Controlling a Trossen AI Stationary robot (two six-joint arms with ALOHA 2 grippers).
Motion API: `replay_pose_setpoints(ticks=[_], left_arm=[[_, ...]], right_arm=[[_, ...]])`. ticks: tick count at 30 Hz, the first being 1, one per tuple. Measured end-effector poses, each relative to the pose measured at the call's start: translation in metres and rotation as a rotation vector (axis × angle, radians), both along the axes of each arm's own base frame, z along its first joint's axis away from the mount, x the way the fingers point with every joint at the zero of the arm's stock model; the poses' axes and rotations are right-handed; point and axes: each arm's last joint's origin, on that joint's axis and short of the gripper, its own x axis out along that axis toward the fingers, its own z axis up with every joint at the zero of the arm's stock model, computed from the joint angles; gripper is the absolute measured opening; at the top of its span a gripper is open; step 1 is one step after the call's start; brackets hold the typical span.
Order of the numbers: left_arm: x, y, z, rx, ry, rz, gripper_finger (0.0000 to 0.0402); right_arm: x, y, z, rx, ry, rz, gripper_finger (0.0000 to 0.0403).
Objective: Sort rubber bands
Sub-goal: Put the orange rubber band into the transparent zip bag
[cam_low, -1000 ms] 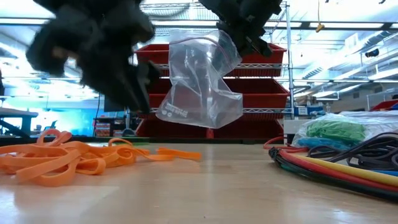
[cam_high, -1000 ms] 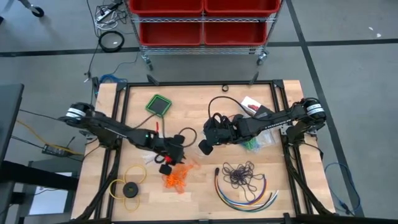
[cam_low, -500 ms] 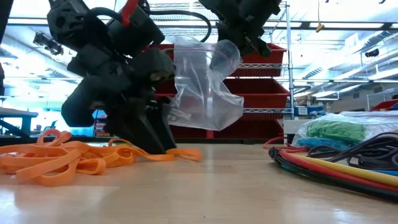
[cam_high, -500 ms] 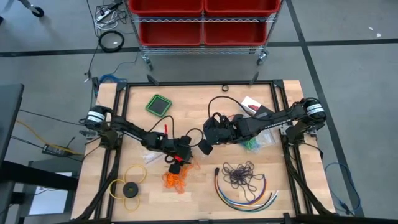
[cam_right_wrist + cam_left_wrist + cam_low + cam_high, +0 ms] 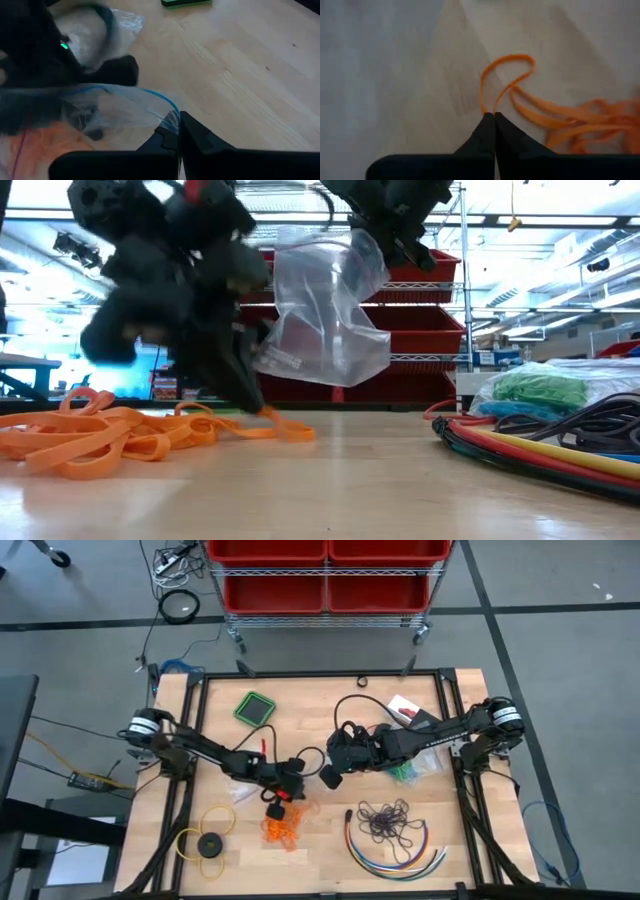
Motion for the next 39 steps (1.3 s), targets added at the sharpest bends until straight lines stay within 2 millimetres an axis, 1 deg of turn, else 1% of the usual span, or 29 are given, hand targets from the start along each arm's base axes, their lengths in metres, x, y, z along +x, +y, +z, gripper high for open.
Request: replay_pose_setpoints(ticks=[5, 8, 10, 12, 15, 18, 21, 28, 32, 36, 39], left_arm=[[-0.010, -0.001, 0.031, -0.013, -0.057, -0.007, 0.0002], [-0.014, -0.001, 0.040, -0.033, -0.067, 0.004, 0.0003], [-0.016, -0.001, 0.041, -0.029, -0.056, 0.000, 0.0002], [-0.018, -0.004, 0.044, -0.031, -0.064, -0.010, 0.0002], [-0.020, -0.010, 0.055, -0.045, -0.107, -0.033, 0.0001], [-0.022, -0.017, 0.070, -0.054, -0.142, -0.055, 0.0001], [-0.023, -0.025, 0.090, -0.041, -0.191, -0.065, 0.0001], [-0.022, -0.041, 0.136, 0.118, -0.227, -0.052, 0.0001], [-0.020, -0.043, 0.156, 0.219, -0.262, 0.002, 0.0000], [-0.017, -0.039, 0.169, 0.283, -0.306, 0.068, 0.0000], [-0.014, -0.033, 0.170, 0.332, -0.312, 0.121, 0.0000]], right_arm=[[0.000, 0.000, 0.000, -0.001, 0.001, 0.000, 0.0000], [0.000, 0.000, 0.000, -0.002, 0.000, 0.001, 0.0000], [0.000, 0.000, 0.000, -0.001, -0.002, 0.001, 0.0000], [0.000, 0.000, 0.000, -0.002, -0.001, 0.001, 0.0000], [0.000, 0.000, 0.000, -0.002, 0.000, 0.001, 0.0000], [0.000, 0.000, 0.000, -0.002, 0.003, -0.001, 0.0000], [-0.001, -0.001, -0.001, 0.004, 0.009, -0.004, 0.0000], [-0.003, 0.000, -0.003, 0.058, 0.027, -0.013, 0.0000], [-0.003, 0.000, -0.003, 0.098, 0.033, -0.013, 0.0000], [-0.003, 0.000, -0.003, 0.119, 0.030, -0.016, 0.0000], [-0.003, 0.000, -0.003, 0.123, 0.031, -0.015, 0.0000]])
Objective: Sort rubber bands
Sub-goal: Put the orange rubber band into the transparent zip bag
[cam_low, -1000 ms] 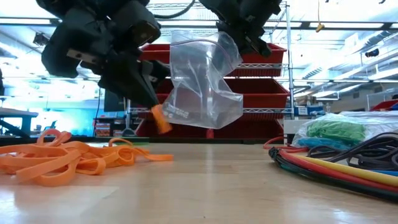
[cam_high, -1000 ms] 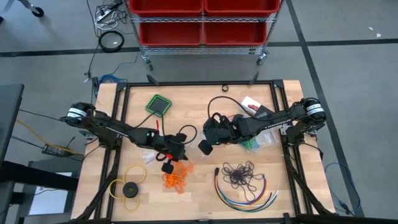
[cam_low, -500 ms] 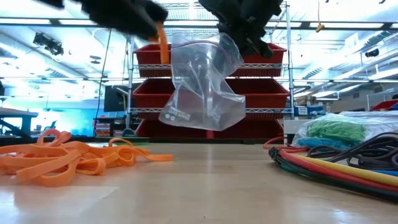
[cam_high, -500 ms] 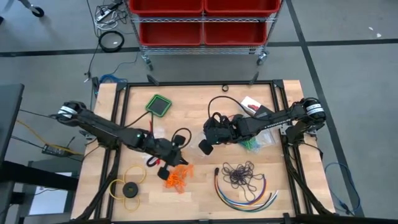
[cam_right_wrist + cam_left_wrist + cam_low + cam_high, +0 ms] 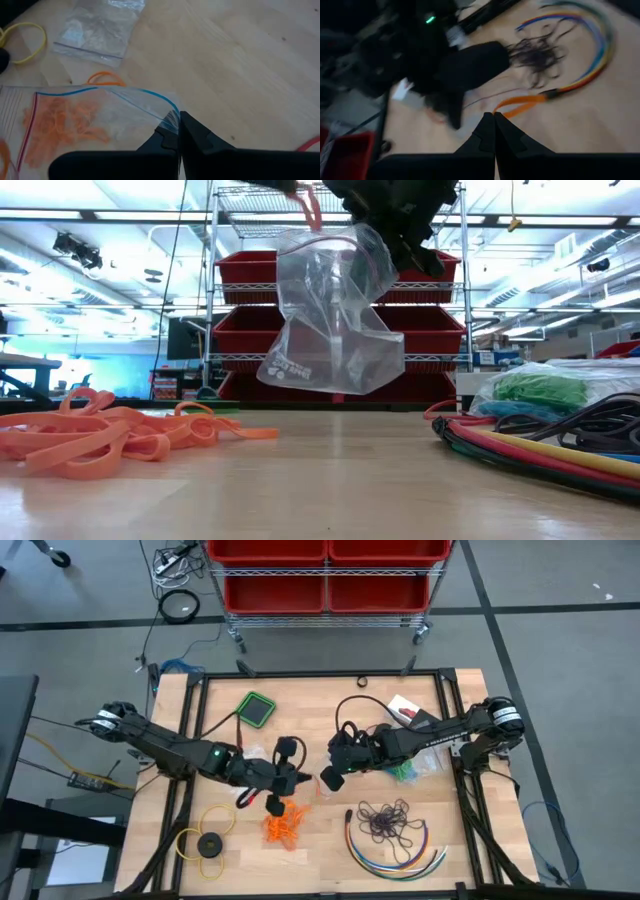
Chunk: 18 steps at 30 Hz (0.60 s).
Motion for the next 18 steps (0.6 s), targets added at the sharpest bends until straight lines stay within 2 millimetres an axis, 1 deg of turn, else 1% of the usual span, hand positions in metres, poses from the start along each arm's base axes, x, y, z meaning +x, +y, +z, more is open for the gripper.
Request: replay_pose_setpoints(ticks=[6, 9, 13, 16, 18], left_arm=[[0.006, 0.012, -0.003, 0.034, 0.013, 0.052, 0.0000], [0.010, 0.016, -0.009, 0.055, 0.035, 0.073, 0.0000], [0.015, 0.016, -0.019, 0.081, 0.076, 0.067, 0.0001], [0.018, 0.012, -0.027, 0.069, 0.116, 0.025, 0.0015], [0.020, 0.009, -0.030, 0.063, 0.127, 0.005, 0.0039]], right_arm=[[0.001, 0.000, 0.000, 0.002, -0.007, 0.000, 0.0000], [0.001, 0.000, 0.001, 0.003, -0.015, 0.000, 0.0000], [0.001, 0.000, 0.001, 0.003, -0.014, 0.000, 0.0000], [0.001, 0.000, 0.001, 0.003, -0.014, -0.001, 0.0000], [0.001, 0.000, 0.001, 0.002, -0.014, -0.001, 0.0000]])
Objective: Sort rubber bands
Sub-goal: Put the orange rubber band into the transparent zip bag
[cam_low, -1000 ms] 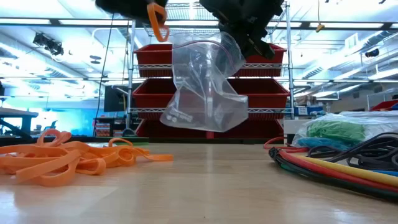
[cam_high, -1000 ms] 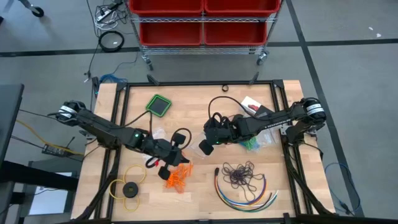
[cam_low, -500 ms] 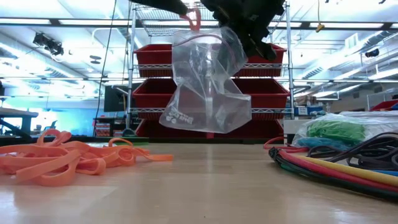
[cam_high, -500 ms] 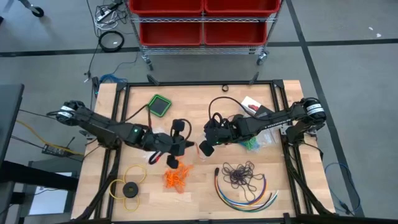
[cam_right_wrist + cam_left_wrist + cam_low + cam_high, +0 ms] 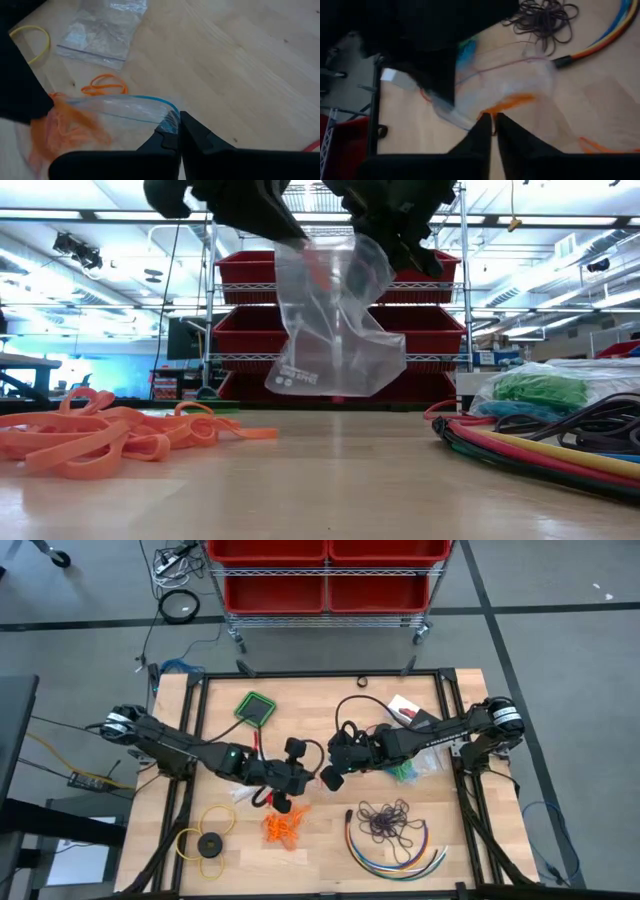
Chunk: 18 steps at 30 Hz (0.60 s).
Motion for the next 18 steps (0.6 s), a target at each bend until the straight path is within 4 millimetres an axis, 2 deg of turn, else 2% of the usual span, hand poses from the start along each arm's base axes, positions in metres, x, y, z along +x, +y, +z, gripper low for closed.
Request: replay_pose_setpoints(ticks=[4, 10, 14, 18], left_arm=[[0.000, -0.003, -0.002, -0.003, 0.002, 0.013, 0.0100], [-0.006, -0.001, 0.006, -0.050, -0.018, 0.050, 0.0180], [-0.015, -0.001, 0.012, -0.074, -0.008, 0.057, 0.0209], [-0.029, 0.003, 0.012, -0.108, 0.070, 0.090, 0.0214]], right_arm=[[0.000, 0.000, 0.000, 0.000, 0.003, 0.000, 0.0000], [-0.001, 0.000, 0.000, -0.003, 0.008, 0.002, 0.0000], [-0.001, 0.000, -0.001, -0.004, 0.011, 0.003, 0.0000], [-0.001, 0.000, -0.001, -0.008, 0.018, 0.007, 0.0000]])
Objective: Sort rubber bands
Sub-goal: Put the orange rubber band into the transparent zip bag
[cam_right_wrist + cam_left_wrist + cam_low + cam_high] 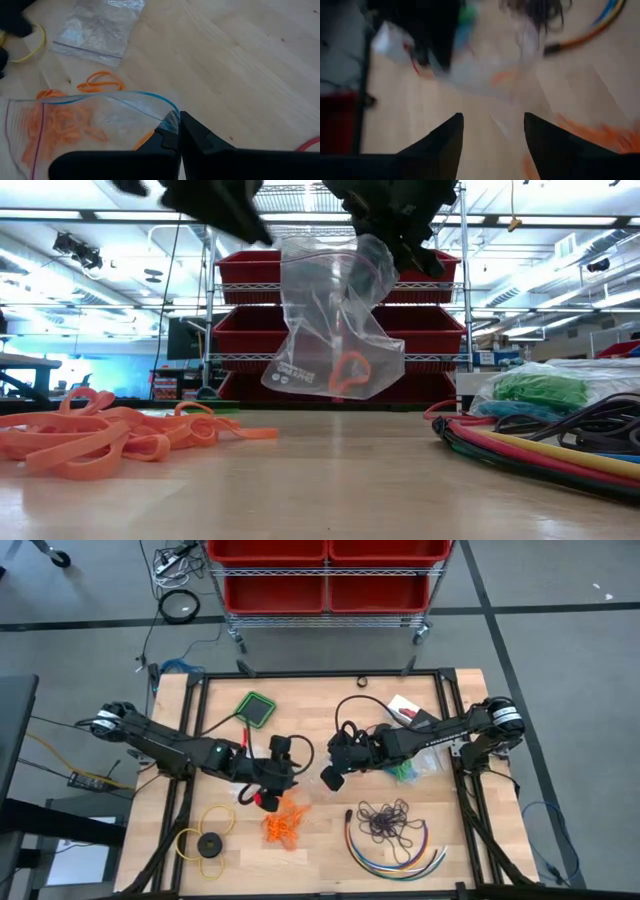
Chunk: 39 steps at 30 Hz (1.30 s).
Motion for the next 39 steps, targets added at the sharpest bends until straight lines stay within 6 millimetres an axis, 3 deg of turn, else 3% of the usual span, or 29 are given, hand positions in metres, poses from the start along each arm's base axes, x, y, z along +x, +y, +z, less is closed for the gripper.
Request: replay_pose_setpoints(ticks=[4, 10, 16, 22, 27, 39], left_arm=[[-0.013, 0.002, -0.018, -0.059, 0.088, 0.014, 0.0208], [-0.028, 0.006, -0.066, -0.111, 0.171, 0.022, 0.0202], [-0.042, 0.015, -0.113, -0.162, 0.139, 0.047, 0.0202], [-0.058, 0.035, -0.146, -0.296, 0.122, 0.153, 0.0202], [-0.059, 0.041, -0.152, -0.409, 0.070, 0.130, 0.0193], [-0.055, 0.046, -0.149, -0.354, 0.018, 0.128, 0.0126]], right_arm=[[0.000, 0.000, 0.000, -0.005, 0.002, 0.006, 0.0000], [0.000, 0.000, 0.000, -0.005, 0.002, 0.007, 0.0000], [0.000, 0.000, 0.000, -0.005, 0.002, 0.008, 0.0000], [0.000, 0.000, 0.000, -0.007, 0.000, 0.008, 0.0000], [0.000, -0.001, 0.000, -0.007, -0.002, 0.007, 0.0000], [0.000, -0.001, 0.000, -0.011, -0.001, 0.012, 0.0000]])
